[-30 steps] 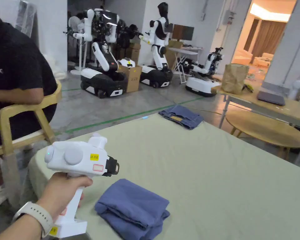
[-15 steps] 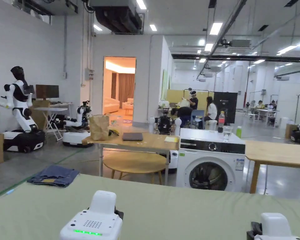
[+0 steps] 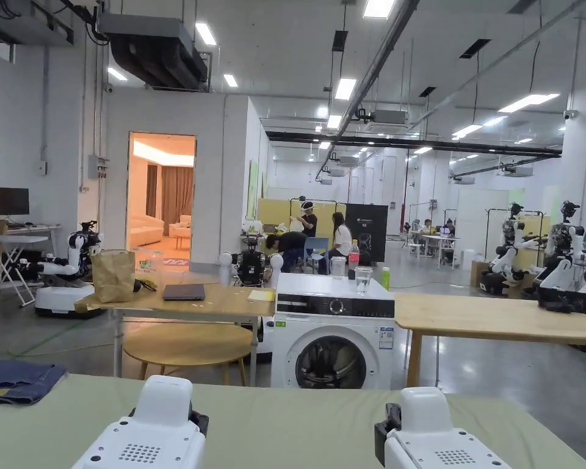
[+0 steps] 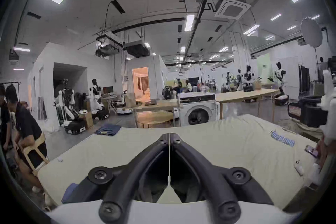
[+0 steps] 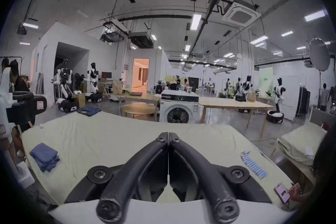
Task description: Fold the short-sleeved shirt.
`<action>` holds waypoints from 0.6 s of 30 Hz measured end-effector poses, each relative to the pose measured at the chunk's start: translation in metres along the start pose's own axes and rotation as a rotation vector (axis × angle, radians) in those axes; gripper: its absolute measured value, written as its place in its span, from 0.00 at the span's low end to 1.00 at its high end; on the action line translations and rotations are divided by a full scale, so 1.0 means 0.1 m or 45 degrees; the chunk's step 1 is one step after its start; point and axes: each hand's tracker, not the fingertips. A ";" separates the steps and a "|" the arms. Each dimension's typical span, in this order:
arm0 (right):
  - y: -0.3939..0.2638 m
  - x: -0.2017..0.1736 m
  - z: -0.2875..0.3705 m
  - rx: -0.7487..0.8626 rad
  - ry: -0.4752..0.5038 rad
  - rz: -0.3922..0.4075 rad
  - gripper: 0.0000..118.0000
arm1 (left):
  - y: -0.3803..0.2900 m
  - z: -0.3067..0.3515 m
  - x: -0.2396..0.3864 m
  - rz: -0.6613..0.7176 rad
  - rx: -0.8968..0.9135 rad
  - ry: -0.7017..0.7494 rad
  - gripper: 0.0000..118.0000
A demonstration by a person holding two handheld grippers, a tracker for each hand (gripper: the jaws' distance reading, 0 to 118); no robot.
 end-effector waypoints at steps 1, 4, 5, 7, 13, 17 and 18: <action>0.00 0.00 -0.02 -0.005 0.007 -0.004 0.00 | 0.01 0.00 0.00 0.008 -0.001 -0.005 0.00; 0.00 0.00 -0.01 0.001 -0.001 0.009 0.00 | 0.03 -0.02 0.04 -0.007 -0.001 -0.015 0.00; 0.01 0.00 -0.01 0.003 0.000 0.004 0.00 | 0.03 -0.02 0.04 -0.011 -0.003 -0.014 0.00; 0.04 0.00 0.00 0.017 0.003 -0.014 0.00 | 0.02 -0.05 0.05 -0.014 -0.006 -0.018 0.03; 0.12 -0.06 -0.03 0.030 0.016 -0.003 0.66 | 0.01 -0.05 0.07 -0.032 -0.003 -0.036 0.61; 0.06 -0.15 -0.04 0.049 -0.003 0.040 0.97 | 0.00 -0.09 0.03 0.043 -0.009 -0.057 1.00; 0.04 -0.15 -0.04 0.060 -0.012 0.036 0.97 | 0.00 -0.06 0.02 0.038 0.012 -0.064 1.00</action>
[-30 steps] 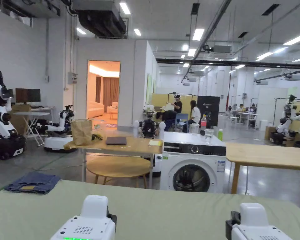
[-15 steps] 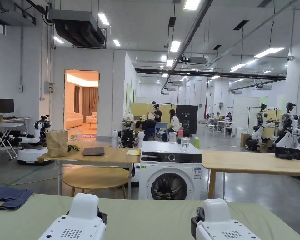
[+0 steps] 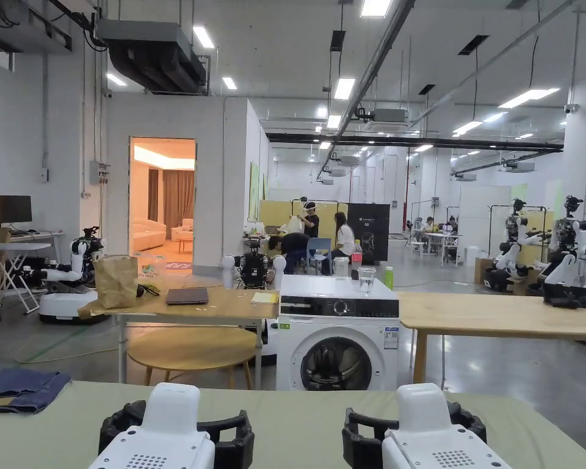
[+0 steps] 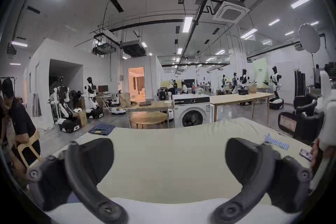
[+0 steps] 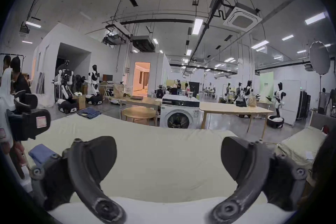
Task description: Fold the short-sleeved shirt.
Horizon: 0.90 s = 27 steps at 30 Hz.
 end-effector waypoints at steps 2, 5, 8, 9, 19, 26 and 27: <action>0.00 0.03 0.01 0.009 0.044 -0.057 0.98 | 0.01 0.01 0.02 -0.017 0.022 0.017 1.00; 0.05 0.09 0.04 -0.010 0.105 -0.130 0.98 | 0.01 0.01 0.03 -0.026 0.009 0.022 1.00; 0.08 0.05 0.04 -0.016 0.023 -0.102 0.98 | 0.02 0.01 0.04 -0.006 -0.001 0.011 1.00; 0.09 0.04 0.04 -0.027 0.022 -0.080 0.98 | 0.03 0.01 0.05 -0.005 -0.004 0.014 1.00; 0.17 -0.13 0.12 -0.085 -0.077 -0.034 0.98 | 0.00 0.03 0.03 0.020 -0.009 0.026 1.00; 0.21 -0.08 0.15 -0.092 -0.009 -0.129 0.98 | 0.00 0.05 0.00 0.022 -0.009 0.028 1.00; 0.22 -0.06 0.15 -0.092 -0.007 -0.137 0.98 | 0.01 0.06 -0.01 0.022 -0.009 0.030 1.00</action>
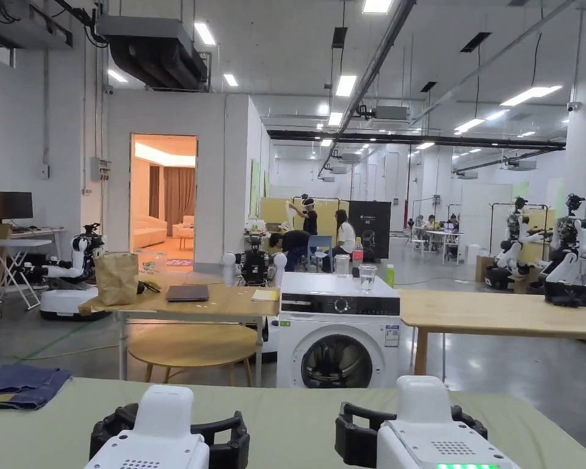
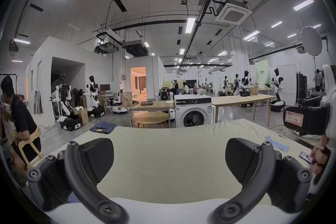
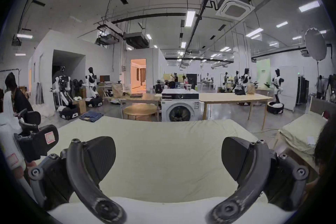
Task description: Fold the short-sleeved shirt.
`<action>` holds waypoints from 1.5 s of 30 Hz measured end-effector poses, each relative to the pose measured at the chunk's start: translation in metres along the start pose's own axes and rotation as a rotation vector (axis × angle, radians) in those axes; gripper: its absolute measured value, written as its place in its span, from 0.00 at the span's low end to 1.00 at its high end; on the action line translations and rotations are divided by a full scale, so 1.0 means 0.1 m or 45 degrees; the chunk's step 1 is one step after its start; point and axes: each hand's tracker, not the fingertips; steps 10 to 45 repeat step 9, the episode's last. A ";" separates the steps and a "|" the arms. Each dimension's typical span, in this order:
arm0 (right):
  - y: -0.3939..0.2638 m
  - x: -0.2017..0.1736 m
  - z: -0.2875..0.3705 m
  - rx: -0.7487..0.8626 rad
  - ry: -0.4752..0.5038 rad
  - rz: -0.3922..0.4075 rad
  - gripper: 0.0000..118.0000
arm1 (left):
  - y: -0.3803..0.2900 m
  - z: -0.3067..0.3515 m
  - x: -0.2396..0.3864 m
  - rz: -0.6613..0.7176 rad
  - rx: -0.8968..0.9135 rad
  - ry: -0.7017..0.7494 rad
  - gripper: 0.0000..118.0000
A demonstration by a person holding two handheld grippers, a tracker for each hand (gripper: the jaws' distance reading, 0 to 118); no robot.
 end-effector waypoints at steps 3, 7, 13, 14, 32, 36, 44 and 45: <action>-0.01 -0.02 0.02 0.072 -0.062 0.018 0.98 | 0.00 0.01 -0.01 -0.001 0.000 0.001 1.00; 0.02 -0.03 0.00 0.046 -0.087 0.035 0.98 | 0.01 0.00 0.00 -0.002 0.001 0.002 1.00; 0.01 0.01 0.01 0.052 -0.061 0.022 0.98 | 0.03 0.01 0.00 -0.002 0.005 0.003 1.00; 0.01 0.01 0.01 0.052 -0.061 0.022 0.98 | 0.03 0.01 0.00 -0.002 0.005 0.003 1.00; 0.01 0.01 0.01 0.052 -0.061 0.022 0.98 | 0.03 0.01 0.00 -0.002 0.005 0.003 1.00; 0.01 0.01 0.01 0.052 -0.061 0.022 0.98 | 0.03 0.01 0.00 -0.002 0.005 0.003 1.00; 0.01 0.01 0.01 0.052 -0.061 0.022 0.98 | 0.03 0.01 0.00 -0.002 0.005 0.003 1.00; 0.01 0.01 0.01 0.052 -0.061 0.022 0.98 | 0.03 0.01 0.00 -0.002 0.005 0.003 1.00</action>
